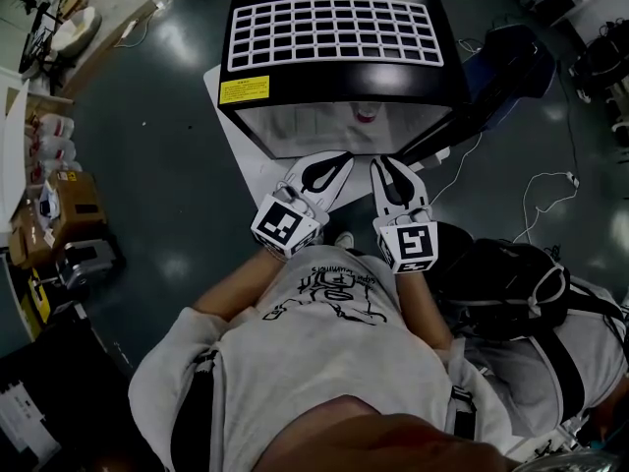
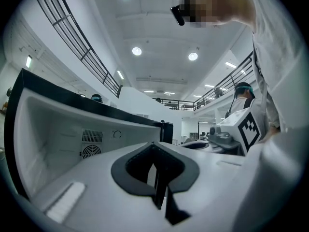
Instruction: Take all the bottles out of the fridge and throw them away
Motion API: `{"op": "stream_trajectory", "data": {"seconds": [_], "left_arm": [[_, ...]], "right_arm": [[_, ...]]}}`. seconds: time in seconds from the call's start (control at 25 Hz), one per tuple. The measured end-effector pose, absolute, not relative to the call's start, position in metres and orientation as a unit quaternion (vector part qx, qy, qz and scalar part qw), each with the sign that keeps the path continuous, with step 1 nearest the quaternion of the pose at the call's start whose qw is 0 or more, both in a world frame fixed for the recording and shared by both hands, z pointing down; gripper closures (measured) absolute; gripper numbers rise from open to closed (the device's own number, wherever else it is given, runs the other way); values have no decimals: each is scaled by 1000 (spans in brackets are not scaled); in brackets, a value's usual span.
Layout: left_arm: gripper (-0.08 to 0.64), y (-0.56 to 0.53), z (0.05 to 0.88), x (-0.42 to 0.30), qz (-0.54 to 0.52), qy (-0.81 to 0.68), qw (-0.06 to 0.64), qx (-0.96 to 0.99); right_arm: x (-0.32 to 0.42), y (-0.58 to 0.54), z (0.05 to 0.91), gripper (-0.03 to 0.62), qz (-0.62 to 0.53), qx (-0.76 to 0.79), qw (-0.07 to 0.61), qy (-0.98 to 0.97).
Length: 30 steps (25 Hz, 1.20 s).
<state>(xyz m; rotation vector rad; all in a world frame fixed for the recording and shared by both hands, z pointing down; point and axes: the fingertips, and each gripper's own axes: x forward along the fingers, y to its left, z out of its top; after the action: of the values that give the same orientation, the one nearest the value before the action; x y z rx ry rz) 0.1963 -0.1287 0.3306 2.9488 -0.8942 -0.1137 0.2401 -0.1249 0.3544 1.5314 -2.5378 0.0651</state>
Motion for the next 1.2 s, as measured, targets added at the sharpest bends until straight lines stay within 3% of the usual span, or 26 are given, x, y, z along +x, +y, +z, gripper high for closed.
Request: {"op": "stream_trajectory", "data": {"seconds": [1.2], "left_arm": [[551,-176,366,209,-27,-314,-9,949]], "right_arm": [[248,-176,400,511,27,511,96,-854]]}}
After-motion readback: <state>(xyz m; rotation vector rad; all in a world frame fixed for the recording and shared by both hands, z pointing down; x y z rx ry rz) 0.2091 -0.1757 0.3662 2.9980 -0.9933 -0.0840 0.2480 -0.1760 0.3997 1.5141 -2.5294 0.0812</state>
